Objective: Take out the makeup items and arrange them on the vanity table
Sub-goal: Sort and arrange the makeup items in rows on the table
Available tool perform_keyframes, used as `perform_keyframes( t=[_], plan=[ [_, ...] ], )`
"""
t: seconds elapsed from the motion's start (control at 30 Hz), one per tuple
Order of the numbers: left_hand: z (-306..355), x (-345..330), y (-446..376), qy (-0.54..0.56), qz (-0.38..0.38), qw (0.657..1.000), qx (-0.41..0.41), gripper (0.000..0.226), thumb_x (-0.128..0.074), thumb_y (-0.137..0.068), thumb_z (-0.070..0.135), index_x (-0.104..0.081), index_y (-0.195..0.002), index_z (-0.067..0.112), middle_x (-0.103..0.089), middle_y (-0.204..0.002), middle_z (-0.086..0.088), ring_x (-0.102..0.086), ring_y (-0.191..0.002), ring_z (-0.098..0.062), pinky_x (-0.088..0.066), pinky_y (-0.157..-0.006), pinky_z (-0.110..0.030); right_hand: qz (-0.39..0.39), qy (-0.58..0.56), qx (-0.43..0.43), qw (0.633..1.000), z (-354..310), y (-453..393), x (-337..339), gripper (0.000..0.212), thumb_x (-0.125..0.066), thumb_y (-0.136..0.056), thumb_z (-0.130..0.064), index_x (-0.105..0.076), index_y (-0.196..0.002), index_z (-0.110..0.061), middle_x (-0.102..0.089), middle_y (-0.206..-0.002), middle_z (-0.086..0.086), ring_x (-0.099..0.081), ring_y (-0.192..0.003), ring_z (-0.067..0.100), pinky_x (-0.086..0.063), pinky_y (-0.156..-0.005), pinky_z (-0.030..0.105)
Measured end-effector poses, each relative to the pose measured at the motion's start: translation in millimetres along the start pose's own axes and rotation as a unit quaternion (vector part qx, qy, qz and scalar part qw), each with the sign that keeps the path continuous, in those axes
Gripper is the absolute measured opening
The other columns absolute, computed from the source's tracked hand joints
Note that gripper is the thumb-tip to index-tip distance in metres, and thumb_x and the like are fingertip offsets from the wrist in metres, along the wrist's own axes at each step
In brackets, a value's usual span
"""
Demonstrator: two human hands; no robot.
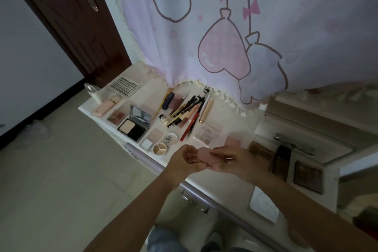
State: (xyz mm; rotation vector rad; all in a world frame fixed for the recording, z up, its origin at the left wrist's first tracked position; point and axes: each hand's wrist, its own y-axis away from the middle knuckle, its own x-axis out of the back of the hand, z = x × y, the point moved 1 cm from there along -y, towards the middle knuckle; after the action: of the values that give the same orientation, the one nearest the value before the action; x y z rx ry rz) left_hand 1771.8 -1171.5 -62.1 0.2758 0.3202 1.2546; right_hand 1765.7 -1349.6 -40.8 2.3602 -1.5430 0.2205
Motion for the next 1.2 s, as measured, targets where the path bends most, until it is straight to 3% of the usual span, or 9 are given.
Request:
perform_keyframes(
  t=[0.13,0.23,0.4,0.5,0.63,0.77,0.93,1.1,1.2],
  plan=[
    [-13.7,10.7,3.6,0.005,-0.001,1.0,0.022,0.04,-0.063,-0.069,-0.019,-0.051,-0.087,0.014,-0.063,-0.084,0.0,-0.066,-0.068,0.001,-0.052,-0.062,-0.013,-0.029,-0.063,-0.031,0.997,-2.0,-10.5,-6.1,0.019,-0.069,-0.062,-0.058,-0.068,-0.069,-0.041,-0.064,-0.06,-0.018,-0.06,-0.061,-0.005,-0.045,-0.061,0.01],
    [-22.7,19.6,4.6,0.047,0.007,0.998,0.051,0.039,-0.059,-0.073,-0.02,-0.052,-0.091,0.013,-0.062,-0.088,-0.003,-0.064,-0.077,-0.009,-0.053,-0.067,-0.019,-0.046,-0.116,-0.058,0.99,9.0,-22.9,-11.1,0.01,-0.063,-0.079,-0.034,-0.07,-0.083,-0.041,-0.071,-0.078,-0.019,-0.066,-0.082,0.0,-0.051,-0.07,0.013],
    [-40.1,43.1,8.5,0.01,0.062,0.994,0.089,0.038,-0.059,-0.073,-0.02,-0.058,-0.098,0.008,-0.064,-0.094,-0.005,-0.06,-0.085,-0.018,-0.051,-0.079,-0.026,0.085,-0.191,-0.227,0.951,32.8,-53.5,-31.5,0.015,-0.053,-0.087,-0.033,-0.058,-0.085,-0.019,-0.062,-0.093,-0.001,-0.062,-0.085,0.017,-0.052,-0.071,0.028],
    [-50.3,59.1,10.0,-0.053,0.122,0.986,0.1,0.039,-0.06,-0.072,-0.02,-0.058,-0.106,-0.001,-0.063,-0.097,-0.011,-0.061,-0.081,-0.018,-0.052,-0.067,-0.015,0.095,-0.153,-0.259,0.949,35.3,-70.4,-48.7,0.03,-0.044,-0.091,-0.041,-0.054,-0.108,-0.018,-0.058,-0.11,0.009,-0.059,-0.102,0.029,-0.05,-0.081,0.038],
    [-57.5,76.4,0.7,-0.106,0.166,0.975,0.101,0.036,-0.062,-0.071,-0.016,-0.061,-0.104,-0.002,-0.066,-0.099,-0.018,-0.061,-0.086,-0.023,-0.051,-0.077,-0.029,0.118,-0.09,-0.252,0.956,26.9,-89.0,-68.1,0.037,-0.041,-0.095,-0.028,-0.052,-0.12,-0.003,-0.054,-0.123,0.017,-0.051,-0.114,0.031,-0.039,-0.097,0.04],
    [-59.4,81.9,-10.3,-0.17,0.202,0.96,0.095,0.029,-0.065,-0.07,-0.01,-0.066,-0.097,0.0,-0.068,-0.088,-0.015,-0.062,-0.08,-0.022,-0.05,-0.082,-0.036,0.119,-0.067,-0.232,0.963,21.1,-100.9,-71.9,0.032,-0.04,-0.096,-0.023,-0.053,-0.119,-0.005,-0.057,-0.113,0.009,-0.053,-0.11,0.027,-0.038,-0.095,0.038],
    [-64.6,87.3,-15.8,-0.19,0.227,0.951,0.093,0.022,-0.069,-0.074,0.001,-0.069,-0.095,0.006,-0.065,-0.084,-0.003,-0.058,-0.077,-0.014,-0.043,-0.064,-0.015,0.128,-0.133,-0.234,0.954,21.3,-106.5,-75.4,0.016,-0.047,-0.091,-0.031,-0.053,-0.076,-0.032,-0.052,-0.081,-0.015,-0.052,-0.08,0.006,-0.042,-0.087,0.035],
    [-65.0,86.4,-16.2,-0.202,0.228,0.948,0.096,0.02,-0.068,-0.078,0.007,-0.067,-0.097,0.006,-0.069,-0.096,-0.01,-0.061,-0.089,-0.021,-0.046,-0.079,-0.026,0.129,-0.111,-0.24,0.956,27.2,-109.1,-75.3,0.01,-0.045,-0.09,-0.039,-0.049,-0.084,-0.032,-0.047,-0.082,-0.017,-0.05,-0.085,0.009,-0.041,-0.087,0.033],
    [-63.2,85.7,-12.9,-0.237,0.261,0.932,0.088,0.022,-0.063,-0.083,0.012,-0.064,-0.104,0.005,-0.069,-0.099,-0.011,-0.059,-0.084,-0.016,-0.041,-0.072,-0.023,0.125,-0.063,-0.228,0.964,26.8,-101.3,-69.7,0.017,-0.044,-0.091,-0.039,-0.054,-0.095,-0.026,-0.053,-0.092,-0.007,-0.052,-0.088,0.012,-0.04,-0.083,0.031]
  ],
)
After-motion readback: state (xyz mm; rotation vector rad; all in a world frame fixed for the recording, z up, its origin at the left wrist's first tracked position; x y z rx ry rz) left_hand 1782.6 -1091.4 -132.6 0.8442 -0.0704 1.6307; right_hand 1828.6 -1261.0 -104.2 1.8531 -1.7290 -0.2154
